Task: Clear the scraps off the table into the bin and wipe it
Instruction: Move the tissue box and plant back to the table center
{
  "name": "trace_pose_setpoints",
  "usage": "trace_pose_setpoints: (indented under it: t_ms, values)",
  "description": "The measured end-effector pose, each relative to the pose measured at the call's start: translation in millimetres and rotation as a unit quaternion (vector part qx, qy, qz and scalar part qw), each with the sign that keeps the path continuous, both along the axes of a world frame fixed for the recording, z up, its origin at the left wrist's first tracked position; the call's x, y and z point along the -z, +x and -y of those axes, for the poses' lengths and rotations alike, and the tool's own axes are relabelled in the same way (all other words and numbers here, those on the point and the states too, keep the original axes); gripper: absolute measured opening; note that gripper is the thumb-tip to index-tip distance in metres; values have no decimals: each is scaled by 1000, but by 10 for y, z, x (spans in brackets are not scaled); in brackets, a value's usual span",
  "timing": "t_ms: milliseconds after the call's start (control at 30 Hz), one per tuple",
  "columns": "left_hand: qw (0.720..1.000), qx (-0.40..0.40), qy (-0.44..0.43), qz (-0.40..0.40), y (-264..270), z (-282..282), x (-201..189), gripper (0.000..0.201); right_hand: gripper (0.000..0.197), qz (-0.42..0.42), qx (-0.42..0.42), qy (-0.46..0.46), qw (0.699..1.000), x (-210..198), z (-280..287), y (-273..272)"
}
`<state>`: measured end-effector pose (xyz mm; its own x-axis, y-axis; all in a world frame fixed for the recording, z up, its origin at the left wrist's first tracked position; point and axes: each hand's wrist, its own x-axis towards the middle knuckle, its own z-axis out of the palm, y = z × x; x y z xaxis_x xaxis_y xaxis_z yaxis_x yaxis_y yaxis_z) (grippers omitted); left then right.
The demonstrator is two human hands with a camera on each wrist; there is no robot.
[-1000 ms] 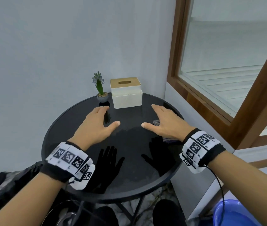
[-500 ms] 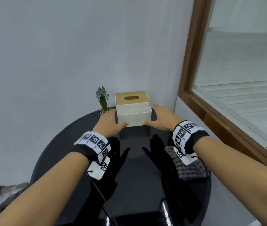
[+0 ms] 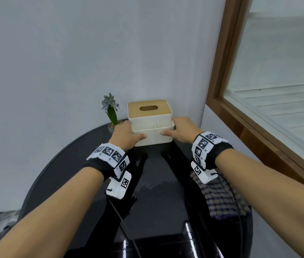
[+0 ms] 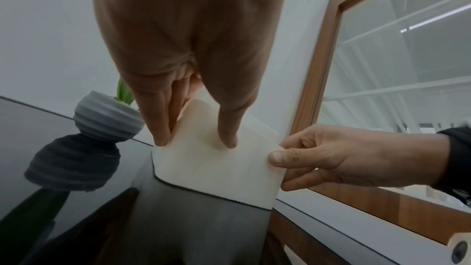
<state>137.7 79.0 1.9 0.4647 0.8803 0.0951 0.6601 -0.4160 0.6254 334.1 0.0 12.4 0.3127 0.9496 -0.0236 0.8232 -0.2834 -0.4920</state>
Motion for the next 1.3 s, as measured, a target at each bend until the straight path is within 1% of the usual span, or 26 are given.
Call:
trace_pose_setpoints:
  t_ms: [167, 267, 400, 467, 600, 733, 900, 1133, 1300]
  values:
    - [1000, 5, -4, -14, -78, 76, -35, 50, 48, 0, -13, 3, 1000, -44, 154, -14]
    - [1000, 5, -18, -11, -179, 194, -43, 52, 46, 5, -39, 14, 999, -109, 346, -95]
    - [999, 7, -31, -26, -314, 414, -73, 50, 46, 18, -61, 11, 998, -145, 618, -222]
    - [999, 14, -31, -40, -389, 523, -94, 52, 46, 28, -59, 6, 998, -142, 762, -291]
    - [997, 27, -28, -59, -538, 764, -113, 50, 47, 36, -49, 11, 998, -109, 1034, -427]
    - [997, 27, -32, -60, -675, 967, -82, 55, 51, 34, -41, 7, 999, -83, 1272, -546]
    - [997, 38, -36, -51, -816, 1189, -80, 54, 52, 23, -28, 12, 999, -44, 1545, -672]
    - [996, 48, -52, -54, -915, 1414, -87, 57, 55, 30, -15, 12, 999, -22, 1832, -778]
    - [996, 54, -56, -50, -951, 1502, -92, 56, 51, 20, -12, 13, 1000, -20, 1957, -841]
